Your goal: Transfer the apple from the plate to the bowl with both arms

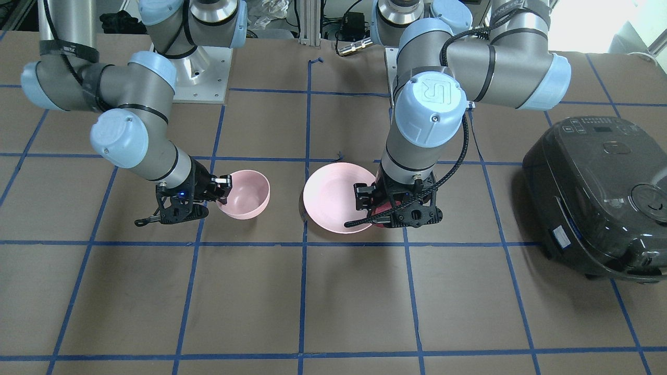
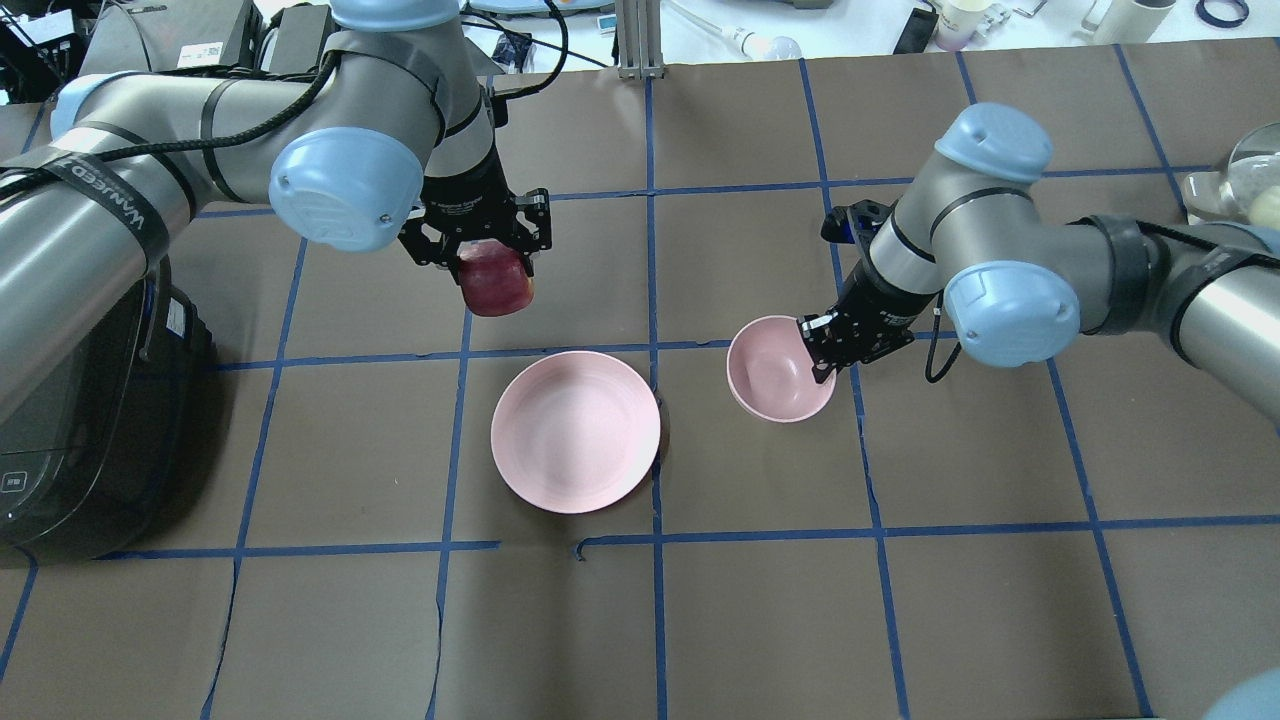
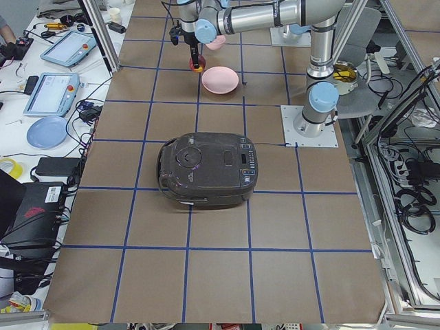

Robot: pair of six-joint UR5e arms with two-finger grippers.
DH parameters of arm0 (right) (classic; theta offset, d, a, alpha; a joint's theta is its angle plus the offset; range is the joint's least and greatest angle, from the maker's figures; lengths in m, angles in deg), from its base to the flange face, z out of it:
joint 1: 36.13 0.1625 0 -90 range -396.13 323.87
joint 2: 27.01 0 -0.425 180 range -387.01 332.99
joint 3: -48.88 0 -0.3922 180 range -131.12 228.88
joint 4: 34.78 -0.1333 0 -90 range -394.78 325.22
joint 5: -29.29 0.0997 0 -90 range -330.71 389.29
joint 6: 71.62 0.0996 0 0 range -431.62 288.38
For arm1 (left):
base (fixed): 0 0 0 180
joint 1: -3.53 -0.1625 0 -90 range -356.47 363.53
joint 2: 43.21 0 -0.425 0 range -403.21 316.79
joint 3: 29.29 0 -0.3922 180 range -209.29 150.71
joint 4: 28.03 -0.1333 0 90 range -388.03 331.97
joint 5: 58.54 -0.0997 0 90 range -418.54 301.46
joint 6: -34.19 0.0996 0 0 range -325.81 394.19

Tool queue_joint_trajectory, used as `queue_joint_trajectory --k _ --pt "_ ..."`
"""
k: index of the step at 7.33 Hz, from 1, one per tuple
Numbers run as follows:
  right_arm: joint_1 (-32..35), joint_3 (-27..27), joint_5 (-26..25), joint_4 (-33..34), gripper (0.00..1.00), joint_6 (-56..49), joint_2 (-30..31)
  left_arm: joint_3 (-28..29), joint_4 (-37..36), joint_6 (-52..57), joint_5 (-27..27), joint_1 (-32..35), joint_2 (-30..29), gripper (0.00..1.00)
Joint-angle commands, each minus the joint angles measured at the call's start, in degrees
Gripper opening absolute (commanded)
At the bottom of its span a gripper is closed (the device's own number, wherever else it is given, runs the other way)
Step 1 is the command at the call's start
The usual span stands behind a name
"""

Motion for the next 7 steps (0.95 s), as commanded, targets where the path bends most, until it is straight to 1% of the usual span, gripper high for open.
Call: queue_joint_trajectory --k 1,3,5,6,7 --pt "0.7 3.0 0.0 2.8 0.0 5.1 -0.6 -0.3 -0.3 0.0 0.3 0.0 -0.4 0.0" --pt "0.8 3.1 0.0 2.6 0.0 5.5 -0.7 -0.2 -0.3 -1.3 0.4 0.4 -0.5 0.0" --pt "0.7 2.9 -0.1 2.9 0.73 5.6 -0.6 0.3 -0.4 -10.7 0.5 3.8 -0.5 0.0" --pt "0.7 2.0 -0.1 3.2 1.0 5.7 0.0 0.4 -0.5 -16.0 1.3 5.9 -0.4 0.0" --pt "0.5 -0.5 -1.6 3.7 1.0 5.6 0.4 0.5 -0.8 -22.9 3.5 7.4 -0.1 0.0"
